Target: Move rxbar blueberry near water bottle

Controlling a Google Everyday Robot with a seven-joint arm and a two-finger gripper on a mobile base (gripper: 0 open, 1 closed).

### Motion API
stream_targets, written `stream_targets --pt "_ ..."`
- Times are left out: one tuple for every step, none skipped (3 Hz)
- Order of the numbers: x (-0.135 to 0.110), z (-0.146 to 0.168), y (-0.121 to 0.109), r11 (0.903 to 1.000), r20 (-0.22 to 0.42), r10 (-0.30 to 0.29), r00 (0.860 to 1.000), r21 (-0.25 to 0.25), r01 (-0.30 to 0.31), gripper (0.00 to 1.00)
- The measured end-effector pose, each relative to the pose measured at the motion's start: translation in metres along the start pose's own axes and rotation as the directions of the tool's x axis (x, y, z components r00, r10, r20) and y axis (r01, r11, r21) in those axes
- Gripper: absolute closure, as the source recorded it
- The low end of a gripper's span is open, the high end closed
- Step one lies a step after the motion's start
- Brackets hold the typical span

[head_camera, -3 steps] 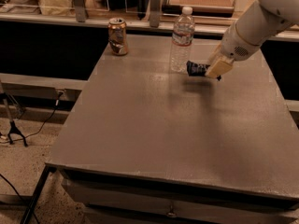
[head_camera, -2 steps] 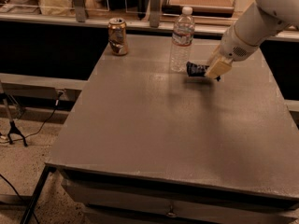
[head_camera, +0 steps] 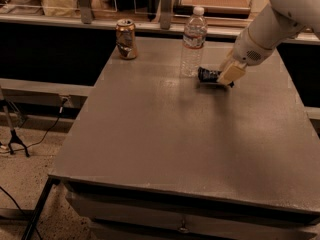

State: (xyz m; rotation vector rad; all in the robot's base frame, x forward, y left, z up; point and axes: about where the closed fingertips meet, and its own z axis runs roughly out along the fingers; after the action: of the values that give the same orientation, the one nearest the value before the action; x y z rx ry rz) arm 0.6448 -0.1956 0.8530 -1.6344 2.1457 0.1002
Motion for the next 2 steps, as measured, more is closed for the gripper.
stream_targets --pt "-0.0005 0.0025 0.0006 1.0000 0.000 -0.001 1.000 -0.004 0.001 0.35" --pt "-0.0009 0.0049 0.0011 1.0000 -0.001 -0.002 1.000 -0.008 0.002 0.12"
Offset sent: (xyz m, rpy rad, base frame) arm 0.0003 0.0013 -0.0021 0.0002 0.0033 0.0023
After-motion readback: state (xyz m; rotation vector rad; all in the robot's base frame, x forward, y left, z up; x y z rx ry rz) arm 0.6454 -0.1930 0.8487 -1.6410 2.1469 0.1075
